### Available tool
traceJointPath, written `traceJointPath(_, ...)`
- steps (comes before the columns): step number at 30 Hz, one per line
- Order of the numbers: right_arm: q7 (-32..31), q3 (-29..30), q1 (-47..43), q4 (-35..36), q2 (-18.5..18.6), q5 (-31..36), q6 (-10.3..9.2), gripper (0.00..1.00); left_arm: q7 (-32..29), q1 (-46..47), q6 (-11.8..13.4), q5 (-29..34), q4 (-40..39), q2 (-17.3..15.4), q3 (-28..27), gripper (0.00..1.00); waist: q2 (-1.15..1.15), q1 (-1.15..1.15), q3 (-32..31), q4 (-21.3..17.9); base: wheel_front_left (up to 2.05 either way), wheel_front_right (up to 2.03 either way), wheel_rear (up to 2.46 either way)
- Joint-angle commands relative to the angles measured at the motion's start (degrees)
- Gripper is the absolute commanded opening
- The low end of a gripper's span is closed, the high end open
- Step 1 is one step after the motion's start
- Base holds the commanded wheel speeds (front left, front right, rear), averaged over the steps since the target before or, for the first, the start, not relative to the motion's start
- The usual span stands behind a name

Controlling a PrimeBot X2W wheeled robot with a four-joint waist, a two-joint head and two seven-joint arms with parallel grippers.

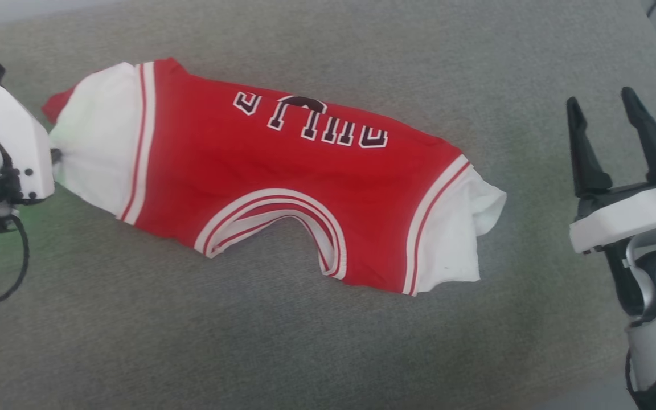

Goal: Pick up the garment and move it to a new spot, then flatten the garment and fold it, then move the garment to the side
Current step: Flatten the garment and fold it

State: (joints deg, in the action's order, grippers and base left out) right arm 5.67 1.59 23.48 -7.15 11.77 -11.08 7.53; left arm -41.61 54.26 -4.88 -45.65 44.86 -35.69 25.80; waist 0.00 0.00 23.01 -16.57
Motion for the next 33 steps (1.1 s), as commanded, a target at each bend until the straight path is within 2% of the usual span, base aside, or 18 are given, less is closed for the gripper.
traceJointPath(1,-0.2,0.5,-0.3,0.2,0.3,0.5,-0.08,1.00,-2.4,-3.3,-0.1,0.1,2.3,0.7,1.8,0.00,0.00,0.00,-0.9,1.1,0.00,0.00,0.00)
traceJointPath(6,-1.0,2.1,-1.4,0.4,0.8,1.3,-0.07,1.00,-2.8,-3.7,0.8,-0.3,0.0,0.1,1.4,0.00,0.00,0.00,-2.9,4.0,0.00,0.00,0.00)
traceJointPath(15,-3.2,3.8,-3.4,1.4,1.6,2.2,-0.08,1.00,-3.5,-9.3,2.5,-1.9,-9.7,-2.1,0.7,0.00,0.00,0.00,-6.0,9.3,0.00,0.00,0.00)
traceJointPath(24,-5.3,4.5,-4.7,2.5,2.1,2.5,-0.08,1.00,-6.4,-22.7,8.9,-4.4,-24.8,-5.7,-0.4,0.00,0.00,0.00,-8.9,13.6,0.00,0.00,0.00)
traceJointPath(28,-6.0,4.6,-5.5,2.7,2.1,2.4,-0.08,1.00,-7.5,-29.1,12.2,-6.1,-30.4,-7.6,-1.2,0.00,0.00,0.00,-9.7,14.3,0.00,0.00,0.00)
traceJointPath(33,-6.2,4.5,-6.1,2.7,1.9,2.2,-0.08,1.00,-7.5,-36.1,15.0,-7.1,-34.1,-8.7,-1.4,0.00,0.00,0.00,-10.5,14.5,0.00,0.00,0.00)
